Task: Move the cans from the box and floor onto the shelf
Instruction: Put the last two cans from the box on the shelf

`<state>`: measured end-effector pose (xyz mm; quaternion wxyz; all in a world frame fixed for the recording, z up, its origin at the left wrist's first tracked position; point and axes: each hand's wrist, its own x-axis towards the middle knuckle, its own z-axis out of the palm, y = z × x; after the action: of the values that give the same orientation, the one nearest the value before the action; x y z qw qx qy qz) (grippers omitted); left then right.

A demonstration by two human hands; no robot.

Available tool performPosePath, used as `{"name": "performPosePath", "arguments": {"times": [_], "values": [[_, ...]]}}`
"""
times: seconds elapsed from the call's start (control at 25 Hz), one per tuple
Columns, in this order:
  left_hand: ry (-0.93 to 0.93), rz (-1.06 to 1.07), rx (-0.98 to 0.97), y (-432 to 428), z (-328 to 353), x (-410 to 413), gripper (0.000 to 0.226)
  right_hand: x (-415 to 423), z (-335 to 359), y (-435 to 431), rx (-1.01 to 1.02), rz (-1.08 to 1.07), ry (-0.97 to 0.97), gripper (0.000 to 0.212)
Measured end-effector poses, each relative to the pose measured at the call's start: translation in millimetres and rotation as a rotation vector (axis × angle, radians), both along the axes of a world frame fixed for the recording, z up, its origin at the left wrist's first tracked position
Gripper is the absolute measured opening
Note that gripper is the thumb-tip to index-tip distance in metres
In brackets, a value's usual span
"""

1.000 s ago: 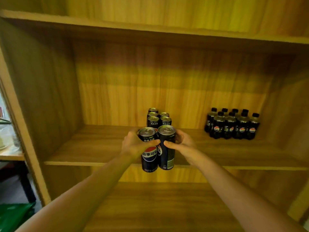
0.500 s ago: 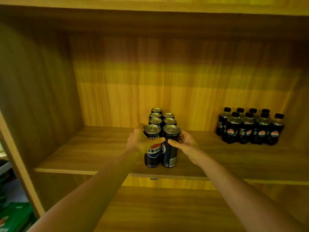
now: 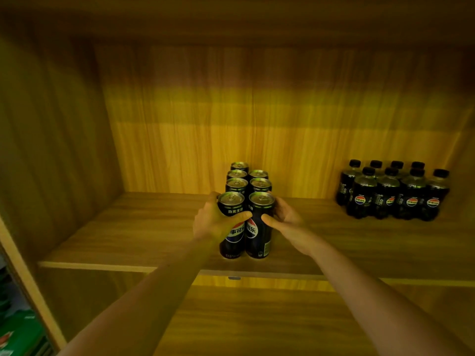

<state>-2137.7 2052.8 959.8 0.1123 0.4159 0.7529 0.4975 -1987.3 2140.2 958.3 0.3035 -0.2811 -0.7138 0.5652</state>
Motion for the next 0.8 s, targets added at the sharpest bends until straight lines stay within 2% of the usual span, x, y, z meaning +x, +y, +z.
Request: {"name": "performPosePath", "arguments": {"times": [0.16,0.24,0.28,0.36,0.44,0.52,0.64,0.8], "values": [[-0.174,-0.112,0.092,-1,-19,0,0.076,12,1,-8,0.007,0.035,-0.067,0.065],[-0.220,-0.164,-0.004,-8,-37,-7,0.082,11,-10,-20,0.024,-0.020,-0.168,0.075],[-0.177,-0.161,-0.099,-11,-49,-12,0.083,7,-20,-26,0.026,-0.082,-0.198,0.082],[0.053,-0.114,-0.312,-15,-71,-15,0.079,-3,-39,-36,0.016,-0.209,-0.235,0.088],[0.272,-0.043,-0.393,-15,-82,-12,0.069,-14,-61,-36,0.147,-0.310,-0.379,0.093],[0.297,0.003,-0.357,-11,-84,-10,0.066,-19,-72,-26,0.197,-0.321,-0.384,0.095],[0.270,0.015,-0.346,-8,-84,-11,0.065,-14,-66,-22,0.163,-0.271,-0.300,0.081],[0.313,-0.009,-0.378,-5,-83,-11,0.068,-4,-66,-7,0.069,-0.079,-0.391,0.083]]}}
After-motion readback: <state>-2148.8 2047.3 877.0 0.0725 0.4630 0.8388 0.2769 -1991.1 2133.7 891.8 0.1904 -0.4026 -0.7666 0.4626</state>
